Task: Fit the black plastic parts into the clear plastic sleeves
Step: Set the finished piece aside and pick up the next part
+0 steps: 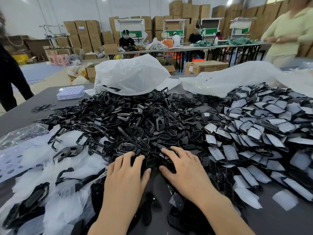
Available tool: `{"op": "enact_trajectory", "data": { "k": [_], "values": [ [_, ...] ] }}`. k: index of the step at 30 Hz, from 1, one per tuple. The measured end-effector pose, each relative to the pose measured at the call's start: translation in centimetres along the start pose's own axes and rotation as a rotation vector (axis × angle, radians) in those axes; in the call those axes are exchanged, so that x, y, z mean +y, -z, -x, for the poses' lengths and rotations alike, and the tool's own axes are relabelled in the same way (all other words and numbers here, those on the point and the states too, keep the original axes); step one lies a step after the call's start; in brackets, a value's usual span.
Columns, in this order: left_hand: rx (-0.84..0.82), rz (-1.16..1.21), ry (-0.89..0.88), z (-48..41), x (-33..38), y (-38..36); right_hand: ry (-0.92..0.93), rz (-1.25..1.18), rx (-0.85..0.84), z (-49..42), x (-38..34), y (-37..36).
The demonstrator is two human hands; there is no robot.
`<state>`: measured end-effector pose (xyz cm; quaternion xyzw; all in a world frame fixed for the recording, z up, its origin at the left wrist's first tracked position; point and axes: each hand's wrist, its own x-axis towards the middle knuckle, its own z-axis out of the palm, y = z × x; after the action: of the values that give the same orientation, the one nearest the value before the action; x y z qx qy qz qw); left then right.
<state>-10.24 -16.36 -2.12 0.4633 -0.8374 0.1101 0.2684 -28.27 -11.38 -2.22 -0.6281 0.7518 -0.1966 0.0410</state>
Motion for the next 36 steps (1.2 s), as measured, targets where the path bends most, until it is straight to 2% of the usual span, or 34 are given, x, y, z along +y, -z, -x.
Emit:
{"op": "enact_trajectory", "data": {
  "k": [4, 8, 12, 14, 17, 20, 29, 32, 36],
  "values": [
    [0.08, -0.021, -0.05, -0.4, 0.4, -0.3, 0.052, -0.039, 0.086, 0.1, -0.1, 0.2],
    [0.029, 0.003, -0.061, -0.5, 0.2, 0.1, 0.07, -0.205, 0.155, 0.2, -0.3, 0.4],
    [0.005, 0.081, -0.034, -0.4, 0.5, 0.8, -0.008, -0.415, 0.248, 0.4, -0.2, 1.0],
    [-0.006, 0.19, 0.007, -0.4, 0.8, 1.1, -0.033, -0.545, 0.277, 0.4, -0.3, 1.3],
    [-0.032, 0.485, 0.156, -0.4, 1.0, 1.4, -0.039, -0.756, 0.292, 0.3, -0.7, 1.7],
    [-0.072, 0.675, 0.246, -0.2, 0.8, 1.5, -0.056, -0.89, 0.226, 0.2, -1.0, 1.9],
    [-0.033, 0.997, 0.406, -0.7, 0.9, 2.0, -0.107, -0.919, 0.17, 0.0, -1.1, 1.8],
    [-0.052, 1.193, 0.452, -1.0, 0.9, 2.6, -0.095, -0.899, 0.197, 0.1, -1.1, 2.0],
    [-0.07, 1.354, 0.545, -1.3, 0.7, 2.8, -0.099, -0.989, 0.217, 0.1, -1.1, 2.4]
  ]
}}
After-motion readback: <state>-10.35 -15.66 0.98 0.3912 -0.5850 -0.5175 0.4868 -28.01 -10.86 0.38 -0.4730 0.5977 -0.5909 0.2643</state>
